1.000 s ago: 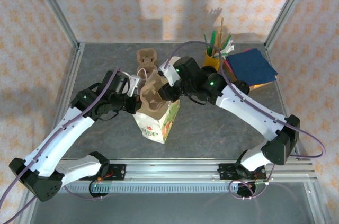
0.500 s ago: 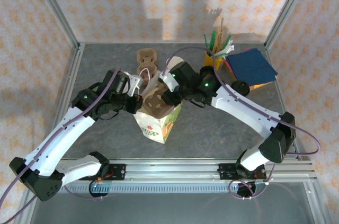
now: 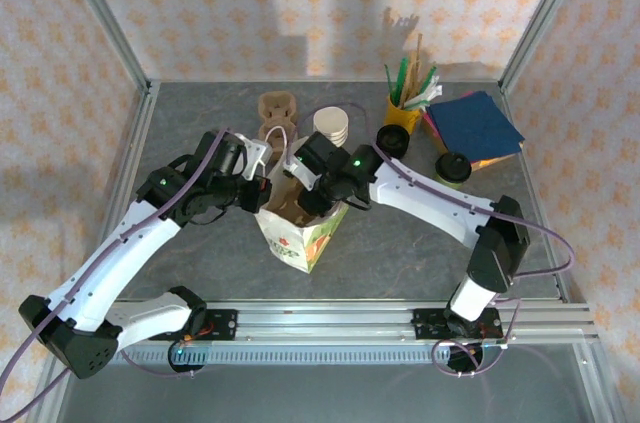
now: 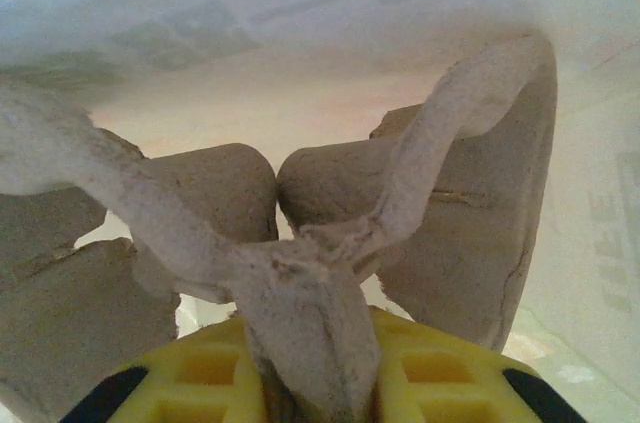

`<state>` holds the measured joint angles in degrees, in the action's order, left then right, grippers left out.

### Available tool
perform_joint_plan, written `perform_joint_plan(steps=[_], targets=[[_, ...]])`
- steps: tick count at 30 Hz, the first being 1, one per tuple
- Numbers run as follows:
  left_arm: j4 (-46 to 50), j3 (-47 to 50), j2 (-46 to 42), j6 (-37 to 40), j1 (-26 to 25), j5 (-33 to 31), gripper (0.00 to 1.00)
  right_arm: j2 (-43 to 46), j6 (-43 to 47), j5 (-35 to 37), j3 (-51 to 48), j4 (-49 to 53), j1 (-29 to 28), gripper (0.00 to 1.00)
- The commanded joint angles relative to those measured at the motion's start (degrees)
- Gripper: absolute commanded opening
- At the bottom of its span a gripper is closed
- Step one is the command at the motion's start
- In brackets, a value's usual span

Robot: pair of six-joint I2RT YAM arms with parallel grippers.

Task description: Pack the takeout coffee

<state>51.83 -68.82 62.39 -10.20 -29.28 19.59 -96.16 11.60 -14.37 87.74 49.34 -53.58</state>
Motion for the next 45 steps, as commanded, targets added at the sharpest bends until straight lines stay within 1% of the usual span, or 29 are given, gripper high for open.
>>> perform_joint_plan(steps=[1, 8, 18, 24, 30, 36, 38, 42, 45], targets=[[-2.99, 0.09, -0.34, 1.72, -0.26, 0.80, 0.00, -1.63, -1.17, 2.19, 2.98, 5.36, -0.40, 0.23], [-3.66, 0.03, -0.34, 2.29, -0.32, 1.46, 0.00, -3.71, -2.66, 3.04, 5.92, 8.47, -1.17, 0.23], [-5.78, 1.57, -1.58, 2.29, -0.27, 3.14, 0.00, -4.72, -4.72, 5.00, 5.68, 10.67, -1.44, 0.24], [-6.04, 2.01, -1.62, 2.31, -0.32, 3.35, 0.00, -6.16, -4.99, 4.75, 5.75, 10.75, -1.45, 0.24], [-6.12, 2.37, -1.57, 2.38, -0.29, 3.17, 0.00, -6.90, -5.07, 5.36, 5.84, 10.91, -1.93, 0.27], [-6.31, 2.77, -1.31, 2.33, -0.33, 3.04, 0.00, -7.33, -5.19, 6.42, 5.76, 10.80, -2.05, 0.32], [-6.31, 2.90, -1.28, 2.29, -0.34, 3.01, 0.00, -7.25, -5.22, 6.39, 5.94, 10.83, -2.13, 0.38], [-6.22, 3.16, -1.24, 2.20, -0.32, 3.00, 0.00, -6.20, -5.07, 6.14, 6.31, 10.04, -2.22, 0.55], [-6.05, 3.07, -1.07, 2.03, -0.29, 2.74, 0.00, -5.22, -4.96, 6.30, 6.28, 9.46, -2.15, 0.62]])
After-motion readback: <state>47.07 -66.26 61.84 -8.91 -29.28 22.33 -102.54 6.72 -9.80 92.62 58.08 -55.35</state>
